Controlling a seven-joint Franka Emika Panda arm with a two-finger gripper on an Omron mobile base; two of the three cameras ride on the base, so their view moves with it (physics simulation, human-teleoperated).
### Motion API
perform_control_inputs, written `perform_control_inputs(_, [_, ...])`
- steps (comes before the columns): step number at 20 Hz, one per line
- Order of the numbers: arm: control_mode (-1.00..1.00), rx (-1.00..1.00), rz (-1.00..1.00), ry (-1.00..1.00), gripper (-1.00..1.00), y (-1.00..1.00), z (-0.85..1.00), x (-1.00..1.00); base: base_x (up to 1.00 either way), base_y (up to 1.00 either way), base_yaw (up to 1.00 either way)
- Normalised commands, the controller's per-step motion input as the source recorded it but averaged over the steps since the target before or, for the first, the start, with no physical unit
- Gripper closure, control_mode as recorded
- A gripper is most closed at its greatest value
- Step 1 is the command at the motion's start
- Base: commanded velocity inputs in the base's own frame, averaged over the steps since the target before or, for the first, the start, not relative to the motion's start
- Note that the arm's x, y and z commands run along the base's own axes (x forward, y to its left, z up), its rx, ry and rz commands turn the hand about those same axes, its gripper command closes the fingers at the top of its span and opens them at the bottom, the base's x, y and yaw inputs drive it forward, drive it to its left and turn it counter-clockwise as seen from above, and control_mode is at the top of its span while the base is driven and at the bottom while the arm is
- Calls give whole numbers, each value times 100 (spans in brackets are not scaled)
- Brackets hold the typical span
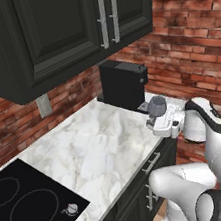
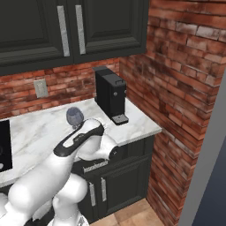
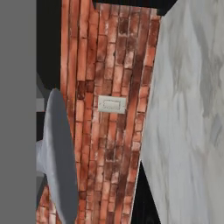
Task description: Retrieve the wine glasses from the counter and place one next to each plate.
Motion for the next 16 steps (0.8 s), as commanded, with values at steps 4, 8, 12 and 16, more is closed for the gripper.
perform_control_inputs(4, [-100,0,0,-2,100,-22,52,-94,0,0,0])
perform_control_inputs(8, [-100,0,0,0,100,-12,49,-90,0,0,0])
perform_control_inputs(12, [-100,0,0,-4,100,0,57,-72,0,0,0])
perform_control_inputs(16, [-100,0,-1,-14,100,0,56,-70,0,0,0])
